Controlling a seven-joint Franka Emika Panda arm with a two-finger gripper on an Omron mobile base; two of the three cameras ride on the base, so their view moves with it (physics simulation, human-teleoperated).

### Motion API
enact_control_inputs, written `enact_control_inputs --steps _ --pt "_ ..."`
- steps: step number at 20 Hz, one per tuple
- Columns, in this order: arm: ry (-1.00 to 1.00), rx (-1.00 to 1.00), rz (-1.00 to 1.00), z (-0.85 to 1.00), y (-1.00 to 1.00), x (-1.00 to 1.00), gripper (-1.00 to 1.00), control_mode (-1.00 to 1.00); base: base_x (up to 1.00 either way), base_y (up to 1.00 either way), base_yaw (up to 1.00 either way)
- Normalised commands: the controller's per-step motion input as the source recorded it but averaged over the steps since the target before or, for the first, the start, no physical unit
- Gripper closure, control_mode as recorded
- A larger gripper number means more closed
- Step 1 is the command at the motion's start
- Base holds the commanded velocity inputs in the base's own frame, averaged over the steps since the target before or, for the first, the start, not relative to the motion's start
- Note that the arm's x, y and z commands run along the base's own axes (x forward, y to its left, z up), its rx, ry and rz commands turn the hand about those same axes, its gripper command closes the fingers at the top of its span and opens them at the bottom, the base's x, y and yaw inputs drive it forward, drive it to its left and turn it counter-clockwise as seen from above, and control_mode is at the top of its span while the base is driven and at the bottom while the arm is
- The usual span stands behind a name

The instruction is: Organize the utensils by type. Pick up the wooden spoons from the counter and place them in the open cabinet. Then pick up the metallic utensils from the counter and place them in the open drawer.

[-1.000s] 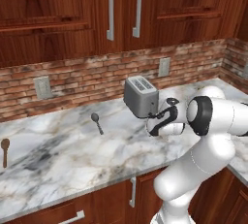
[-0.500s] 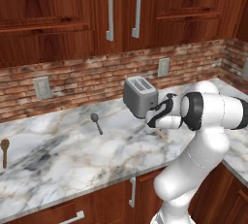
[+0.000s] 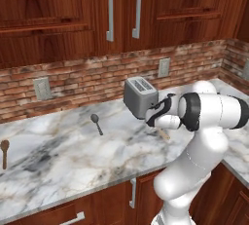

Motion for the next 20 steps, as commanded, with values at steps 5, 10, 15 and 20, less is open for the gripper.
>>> enact_control_inputs --steps 5,10,15,20 --pt "-0.03 0.07 -0.03 0.22 0.00 -0.37 1.00 -1.00 0.00 0.00 0.00" --pt "-0.02 0.01 -0.05 0.86 0.00 -0.44 1.00 -1.00 0.00 0.00 0.00" --pt "0.00 0.00 -0.19 1.00 0.04 -0.28 1.00 -1.00 0.00 0.00 0.00" --pt "0.00 0.15 -0.36 0.82 0.00 -0.48 1.00 -1.00 0.00 0.00 0.00"
